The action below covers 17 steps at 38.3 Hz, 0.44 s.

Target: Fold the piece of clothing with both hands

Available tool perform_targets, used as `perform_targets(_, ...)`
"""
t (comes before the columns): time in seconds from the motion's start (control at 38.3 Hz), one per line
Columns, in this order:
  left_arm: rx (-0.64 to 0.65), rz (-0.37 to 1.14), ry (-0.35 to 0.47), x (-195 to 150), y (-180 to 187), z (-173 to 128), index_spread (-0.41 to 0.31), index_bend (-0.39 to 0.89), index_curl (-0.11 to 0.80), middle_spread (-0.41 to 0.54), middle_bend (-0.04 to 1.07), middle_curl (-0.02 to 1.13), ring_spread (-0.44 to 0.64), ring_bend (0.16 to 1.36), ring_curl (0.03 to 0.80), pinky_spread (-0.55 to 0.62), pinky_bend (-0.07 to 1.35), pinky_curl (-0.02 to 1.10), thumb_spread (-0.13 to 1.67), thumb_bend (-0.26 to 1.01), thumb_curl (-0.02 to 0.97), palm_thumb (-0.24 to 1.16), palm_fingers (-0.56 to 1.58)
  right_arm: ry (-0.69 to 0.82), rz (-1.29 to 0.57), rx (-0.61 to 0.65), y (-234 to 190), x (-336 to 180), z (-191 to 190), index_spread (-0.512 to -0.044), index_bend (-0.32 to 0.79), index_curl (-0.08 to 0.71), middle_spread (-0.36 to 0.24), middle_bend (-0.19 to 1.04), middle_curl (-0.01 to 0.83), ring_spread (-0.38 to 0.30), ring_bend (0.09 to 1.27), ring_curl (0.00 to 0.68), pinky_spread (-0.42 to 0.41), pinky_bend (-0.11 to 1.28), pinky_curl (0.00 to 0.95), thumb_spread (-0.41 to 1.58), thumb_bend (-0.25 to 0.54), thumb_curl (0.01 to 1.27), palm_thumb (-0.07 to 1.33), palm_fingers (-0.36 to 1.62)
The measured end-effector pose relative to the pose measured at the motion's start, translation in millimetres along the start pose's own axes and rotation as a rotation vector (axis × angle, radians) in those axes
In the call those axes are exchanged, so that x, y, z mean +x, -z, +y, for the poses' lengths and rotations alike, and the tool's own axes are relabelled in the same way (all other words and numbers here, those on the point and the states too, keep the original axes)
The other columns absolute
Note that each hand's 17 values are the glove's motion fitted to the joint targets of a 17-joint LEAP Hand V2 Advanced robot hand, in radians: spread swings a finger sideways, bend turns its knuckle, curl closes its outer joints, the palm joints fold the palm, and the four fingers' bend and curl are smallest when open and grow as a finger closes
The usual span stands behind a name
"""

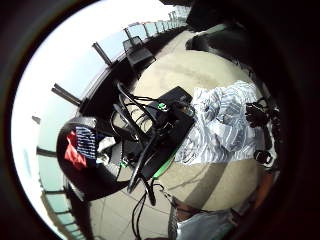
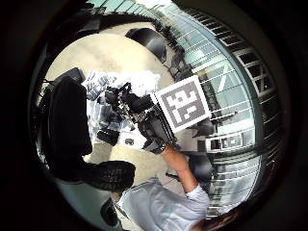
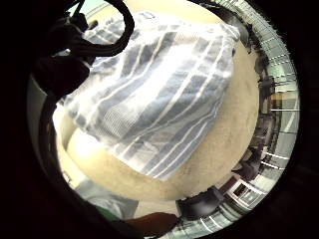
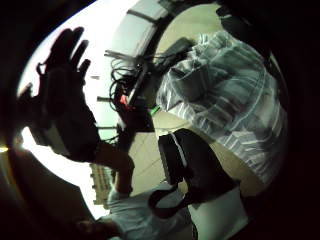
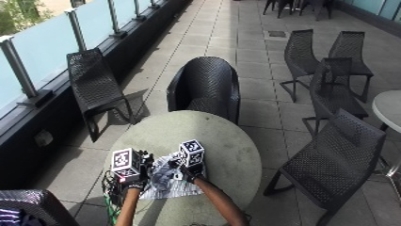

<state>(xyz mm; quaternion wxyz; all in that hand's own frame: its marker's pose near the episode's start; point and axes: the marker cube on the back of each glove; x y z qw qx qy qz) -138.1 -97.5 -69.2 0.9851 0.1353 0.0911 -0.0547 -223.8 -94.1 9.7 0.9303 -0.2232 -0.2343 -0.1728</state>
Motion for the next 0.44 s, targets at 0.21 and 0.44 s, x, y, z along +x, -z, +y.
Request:
perform_targets(0.21, -0.042, -0.057, -0.043, 26, -18, -8, -0.089, 0.15, 0.340, 0.021, 0.18, 0.37, 0.27, 0.53, 0.297, 0.45, 0.43, 0.31, 1.55, 0.10, 0.244, 0.35, 0.38, -0.202, 0.737, 0.298, 83, 117, 7, -0.355, 0.22, 0.270, -0.166, 0.20, 0.412, -0.050, 0.39, 0.346, 0.066, 0.60, 0.382, 1.07, -0.082, 0.38, 0.48, 0.38)
perform_targets(0.44, -0.032, -0.146, -0.119, 67, -28, -9, -0.097, 0.15, 0.341, 0.015, 0.18, 0.36, 0.27, 0.53, 0.298, 0.45, 0.43, 0.31, 1.55, 0.10, 0.251, 0.35, 0.38, -0.418, 0.745, 0.502, 134, 158, 67, -0.372, 0.21, 0.308, -0.145, 0.19, 0.395, 0.030, 0.27, 0.289, 0.190, 0.48, 0.328, 1.20, -0.013, 0.32, 0.43, 0.34)
